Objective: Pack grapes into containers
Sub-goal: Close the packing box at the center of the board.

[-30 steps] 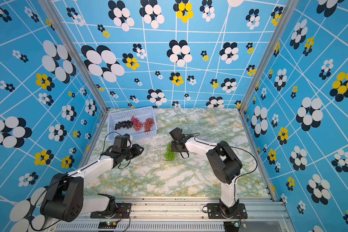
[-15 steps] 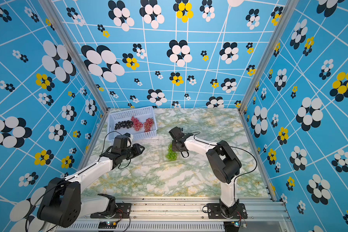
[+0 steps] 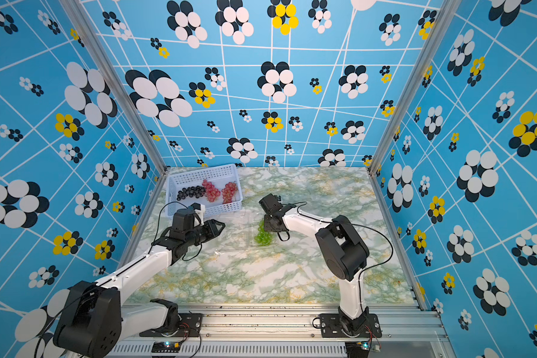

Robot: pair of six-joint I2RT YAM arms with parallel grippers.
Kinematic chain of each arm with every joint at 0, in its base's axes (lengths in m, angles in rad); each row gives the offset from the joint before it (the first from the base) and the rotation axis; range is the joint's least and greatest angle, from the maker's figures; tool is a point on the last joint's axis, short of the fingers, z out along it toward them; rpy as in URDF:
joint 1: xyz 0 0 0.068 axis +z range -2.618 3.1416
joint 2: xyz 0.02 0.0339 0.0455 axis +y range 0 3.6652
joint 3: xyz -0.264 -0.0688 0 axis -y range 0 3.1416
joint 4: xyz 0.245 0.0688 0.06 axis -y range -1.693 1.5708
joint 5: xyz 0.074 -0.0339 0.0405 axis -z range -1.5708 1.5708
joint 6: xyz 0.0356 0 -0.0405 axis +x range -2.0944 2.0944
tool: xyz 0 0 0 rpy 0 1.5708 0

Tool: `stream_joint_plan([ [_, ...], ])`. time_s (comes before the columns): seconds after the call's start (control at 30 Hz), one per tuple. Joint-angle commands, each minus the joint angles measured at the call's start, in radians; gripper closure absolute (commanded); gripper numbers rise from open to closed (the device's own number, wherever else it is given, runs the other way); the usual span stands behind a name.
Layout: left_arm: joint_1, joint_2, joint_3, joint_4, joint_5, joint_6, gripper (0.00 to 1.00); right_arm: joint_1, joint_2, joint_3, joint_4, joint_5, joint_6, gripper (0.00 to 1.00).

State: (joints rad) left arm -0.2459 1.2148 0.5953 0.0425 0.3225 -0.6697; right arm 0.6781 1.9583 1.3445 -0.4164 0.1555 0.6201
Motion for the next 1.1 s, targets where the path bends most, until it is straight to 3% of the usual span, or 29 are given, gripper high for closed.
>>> stream_joint_plan([
  [0.0,-0.029,-0.030,-0.002,0.006,0.057,0.003,0.51,0.009,0.031,0.027,-0.024,-0.034,0.024,1.00],
  [0.43,-0.036,-0.037,-0.002,0.051,0.075,0.006,0.48,0.008,0.036,0.029,-0.018,-0.044,0.027,1.00],
  [1.07,-0.143,-0.091,0.098,0.015,0.052,0.012,0.47,0.008,0.041,0.040,0.002,-0.084,0.052,0.99],
])
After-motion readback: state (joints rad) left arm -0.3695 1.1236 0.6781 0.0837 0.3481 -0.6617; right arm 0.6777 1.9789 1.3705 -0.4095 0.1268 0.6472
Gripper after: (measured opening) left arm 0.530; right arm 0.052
